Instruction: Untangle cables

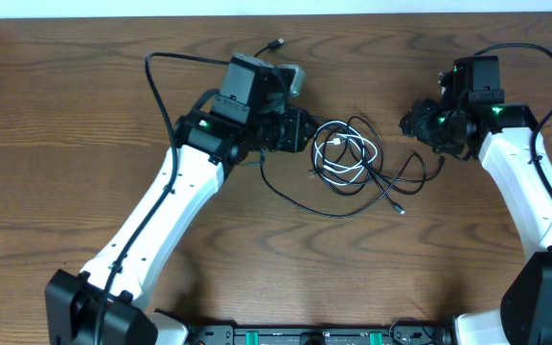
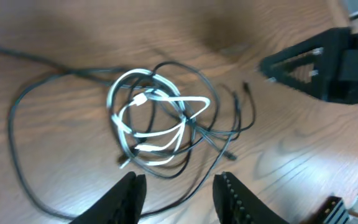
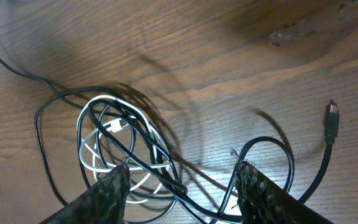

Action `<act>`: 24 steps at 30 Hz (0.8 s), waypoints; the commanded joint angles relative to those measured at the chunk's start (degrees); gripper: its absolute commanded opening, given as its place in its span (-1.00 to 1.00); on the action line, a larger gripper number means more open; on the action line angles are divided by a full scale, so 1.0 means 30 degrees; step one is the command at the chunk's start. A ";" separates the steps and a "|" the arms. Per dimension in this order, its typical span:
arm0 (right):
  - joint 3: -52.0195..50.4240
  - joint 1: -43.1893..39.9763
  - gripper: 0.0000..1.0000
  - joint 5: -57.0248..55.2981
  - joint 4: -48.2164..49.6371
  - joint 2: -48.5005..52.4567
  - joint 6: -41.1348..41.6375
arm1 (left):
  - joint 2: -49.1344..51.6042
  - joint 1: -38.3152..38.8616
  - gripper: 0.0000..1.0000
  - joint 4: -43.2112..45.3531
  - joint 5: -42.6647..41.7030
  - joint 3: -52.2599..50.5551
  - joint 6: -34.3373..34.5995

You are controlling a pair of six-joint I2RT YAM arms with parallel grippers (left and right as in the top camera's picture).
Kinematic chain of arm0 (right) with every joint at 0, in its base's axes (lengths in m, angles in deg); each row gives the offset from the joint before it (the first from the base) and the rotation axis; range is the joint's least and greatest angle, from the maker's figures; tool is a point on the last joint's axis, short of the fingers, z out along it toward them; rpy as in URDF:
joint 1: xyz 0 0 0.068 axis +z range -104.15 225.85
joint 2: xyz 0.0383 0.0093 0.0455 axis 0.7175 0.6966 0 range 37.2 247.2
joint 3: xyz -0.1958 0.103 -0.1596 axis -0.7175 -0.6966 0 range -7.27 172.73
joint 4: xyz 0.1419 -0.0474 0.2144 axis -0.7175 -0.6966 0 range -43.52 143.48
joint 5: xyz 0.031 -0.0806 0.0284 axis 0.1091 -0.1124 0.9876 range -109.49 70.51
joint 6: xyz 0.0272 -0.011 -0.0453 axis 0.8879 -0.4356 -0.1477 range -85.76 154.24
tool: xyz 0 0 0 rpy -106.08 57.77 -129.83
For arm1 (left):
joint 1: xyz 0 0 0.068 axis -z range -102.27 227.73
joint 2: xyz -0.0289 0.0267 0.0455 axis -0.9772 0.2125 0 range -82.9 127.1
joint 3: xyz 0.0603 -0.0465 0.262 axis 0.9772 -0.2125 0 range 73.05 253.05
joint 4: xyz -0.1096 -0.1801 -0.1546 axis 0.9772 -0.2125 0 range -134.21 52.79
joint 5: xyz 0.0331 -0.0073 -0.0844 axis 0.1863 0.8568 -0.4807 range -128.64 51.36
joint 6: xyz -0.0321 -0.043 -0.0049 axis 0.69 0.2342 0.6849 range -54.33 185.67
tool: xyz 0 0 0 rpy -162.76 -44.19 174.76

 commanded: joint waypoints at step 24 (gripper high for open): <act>-0.0160 -0.0080 0.15 -0.0561 -0.0357 0.0044 -0.1056 | 0.5224 0.4408 0.24 0.4685 0.4539 -0.0175 0.6841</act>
